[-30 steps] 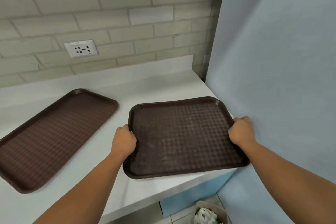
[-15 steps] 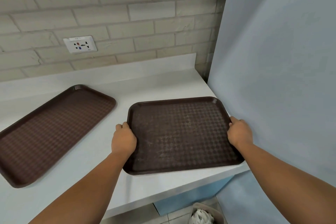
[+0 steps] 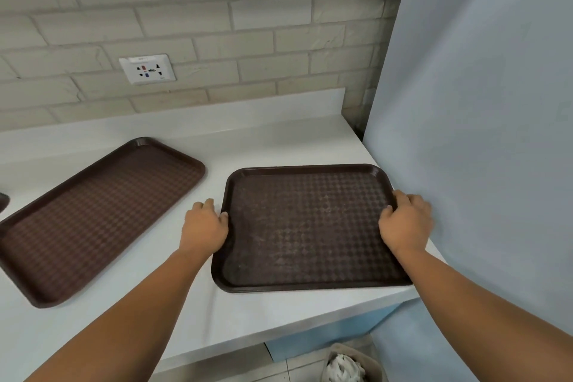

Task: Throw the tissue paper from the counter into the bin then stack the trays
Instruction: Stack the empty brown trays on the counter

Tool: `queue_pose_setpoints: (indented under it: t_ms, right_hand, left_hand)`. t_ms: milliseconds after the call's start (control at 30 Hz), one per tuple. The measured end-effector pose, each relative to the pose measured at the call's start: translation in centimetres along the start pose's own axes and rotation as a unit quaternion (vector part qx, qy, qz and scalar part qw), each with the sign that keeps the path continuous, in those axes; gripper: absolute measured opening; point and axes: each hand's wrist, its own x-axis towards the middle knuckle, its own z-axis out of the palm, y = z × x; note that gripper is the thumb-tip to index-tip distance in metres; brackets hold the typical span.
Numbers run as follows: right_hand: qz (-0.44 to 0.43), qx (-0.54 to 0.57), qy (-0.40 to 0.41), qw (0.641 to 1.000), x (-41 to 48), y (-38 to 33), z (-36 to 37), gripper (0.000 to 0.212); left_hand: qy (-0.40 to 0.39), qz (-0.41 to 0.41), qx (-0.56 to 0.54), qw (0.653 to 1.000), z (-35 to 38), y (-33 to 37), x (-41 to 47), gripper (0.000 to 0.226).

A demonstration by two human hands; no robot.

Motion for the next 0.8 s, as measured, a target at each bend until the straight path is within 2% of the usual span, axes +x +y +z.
queue_pose_setpoints:
  t_ms: [67,167,367,467,600,800]
  right_hand:
    - [-0.051,0.03,0.016,0.998,-0.5,-2.4,0.2,0.038]
    - [-0.129,0.091,-0.005,0.987,-1.7,-7.0,1.3,0.035]
    - [-0.251,0.156,-0.101,0.95,-4.8,-17.3,4.0,0.03]
    - [-0.29,0.168,-0.14,0.932,-6.2,-22.4,5.5,0.024]
    - [-0.318,0.198,-0.141,0.916,-7.7,-28.8,7.9,0.017]
    - [-0.325,0.172,-0.184,0.911,-8.6,-36.8,12.2,0.028]
  left_hand:
    - [0.028,0.002,-0.017,0.999,-1.2,-1.2,-0.1,0.05]
    - [0.064,-0.001,-0.036,0.997,-3.1,-3.1,-0.1,0.043]
    - [0.116,-0.017,-0.034,0.992,-6.6,-9.0,-0.1,0.034]
    - [0.144,-0.06,0.023,0.988,-8.1,-12.9,-0.2,0.031]
    - [0.156,-0.142,0.095,0.973,-9.9,-18.9,-0.2,0.03]
    - [0.138,-0.266,0.124,0.946,-12.1,-27.8,1.1,0.047]
